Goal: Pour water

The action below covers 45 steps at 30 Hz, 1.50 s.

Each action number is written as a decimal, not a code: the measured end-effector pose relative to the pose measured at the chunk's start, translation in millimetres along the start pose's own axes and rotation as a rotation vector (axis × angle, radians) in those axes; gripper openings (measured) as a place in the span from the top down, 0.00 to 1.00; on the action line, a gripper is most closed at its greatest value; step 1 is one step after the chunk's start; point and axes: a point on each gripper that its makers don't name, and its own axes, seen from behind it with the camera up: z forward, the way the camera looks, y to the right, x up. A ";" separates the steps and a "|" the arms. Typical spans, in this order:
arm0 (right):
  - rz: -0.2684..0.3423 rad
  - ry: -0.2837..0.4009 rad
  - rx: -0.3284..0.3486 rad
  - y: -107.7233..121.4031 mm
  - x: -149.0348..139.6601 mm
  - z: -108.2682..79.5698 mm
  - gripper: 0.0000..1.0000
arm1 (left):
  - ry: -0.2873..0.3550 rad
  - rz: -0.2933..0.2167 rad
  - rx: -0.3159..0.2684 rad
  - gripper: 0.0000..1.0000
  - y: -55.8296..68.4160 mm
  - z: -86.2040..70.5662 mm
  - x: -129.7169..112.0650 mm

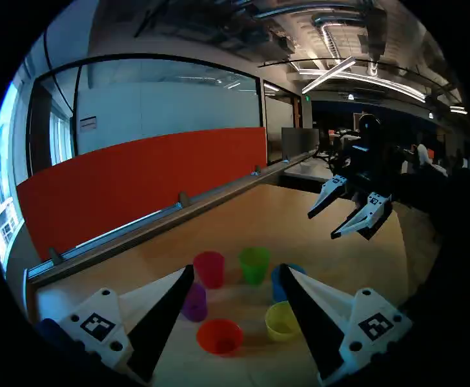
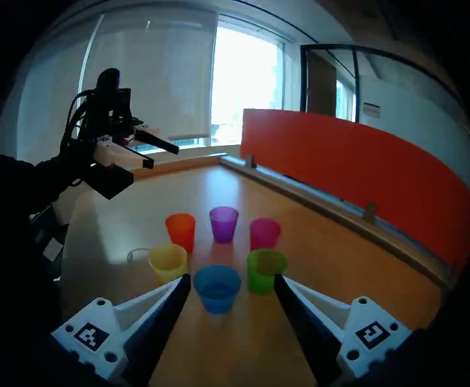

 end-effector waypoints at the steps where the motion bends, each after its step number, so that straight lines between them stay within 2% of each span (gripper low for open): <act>1: 0.003 -0.004 0.003 -0.5 -1.8 2.2 0.00 | -0.004 0.004 -0.001 0.02 0.0 1.3 -1.7; 6: 0.007 -0.018 0.016 -3.2 -8.2 13.1 0.00 | -0.025 0.017 -0.002 0.02 -1.0 7.2 -9.9; 14: -0.008 -0.053 0.036 -7.6 -24.7 30.6 0.00 | -0.041 0.013 -0.006 0.02 -3.4 15.4 -19.1; 27: 0.010 -0.123 0.067 -8.6 -55.4 60.2 0.00 | -0.074 0.005 -0.018 0.02 -7.1 29.2 -33.8; 33: -0.002 -0.150 0.084 -13.5 -66.0 71.9 0.00 | -0.078 -0.006 -0.015 0.02 -11.5 32.0 -38.5; 45: -0.002 -0.171 0.104 -19.7 -72.8 98.8 0.00 | -0.081 -0.012 -0.017 0.02 -12.5 32.2 -42.8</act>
